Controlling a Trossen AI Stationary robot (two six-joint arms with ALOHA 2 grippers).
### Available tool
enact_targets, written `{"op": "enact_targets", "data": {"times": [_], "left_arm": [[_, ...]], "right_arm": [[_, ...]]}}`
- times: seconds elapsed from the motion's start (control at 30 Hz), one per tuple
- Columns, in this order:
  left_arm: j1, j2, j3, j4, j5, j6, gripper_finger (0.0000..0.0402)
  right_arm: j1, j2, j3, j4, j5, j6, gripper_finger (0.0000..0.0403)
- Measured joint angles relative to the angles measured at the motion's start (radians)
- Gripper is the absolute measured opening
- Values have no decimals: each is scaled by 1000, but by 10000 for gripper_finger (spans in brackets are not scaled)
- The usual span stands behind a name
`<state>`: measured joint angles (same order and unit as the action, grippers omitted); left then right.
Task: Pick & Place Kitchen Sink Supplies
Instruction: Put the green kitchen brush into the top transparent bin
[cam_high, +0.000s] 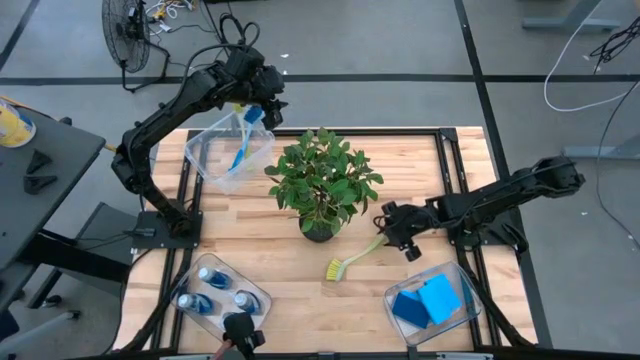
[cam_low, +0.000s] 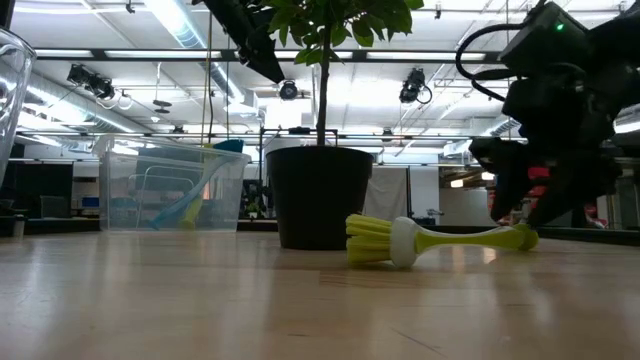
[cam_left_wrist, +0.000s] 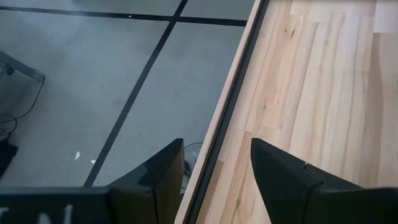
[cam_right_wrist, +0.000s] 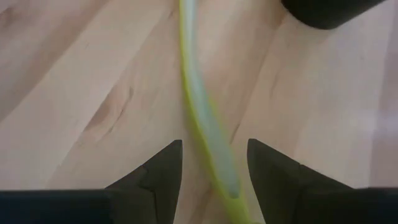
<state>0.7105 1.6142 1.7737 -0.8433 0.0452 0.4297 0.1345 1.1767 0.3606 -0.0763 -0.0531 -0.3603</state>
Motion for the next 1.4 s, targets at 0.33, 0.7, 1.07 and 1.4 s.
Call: {"op": "enact_targets", "data": {"times": [0.33, 0.7, 1.07, 1.4], "left_arm": [[0, 0, 0, 0, 0, 0, 190], [0, 0, 0, 0, 0, 0, 190], [0, 0, 0, 0, -23, 1, 190], [0, 0, 0, 0, -30, 2, 190]], "right_arm": [[-36, 1, -51, 78, -38, -49, 183], [-72, 98, -59, 208, -71, -72, 183], [-73, 179, -58, 270, -94, -93, 165], [-73, 180, -44, 290, -94, -94, 78]]}}
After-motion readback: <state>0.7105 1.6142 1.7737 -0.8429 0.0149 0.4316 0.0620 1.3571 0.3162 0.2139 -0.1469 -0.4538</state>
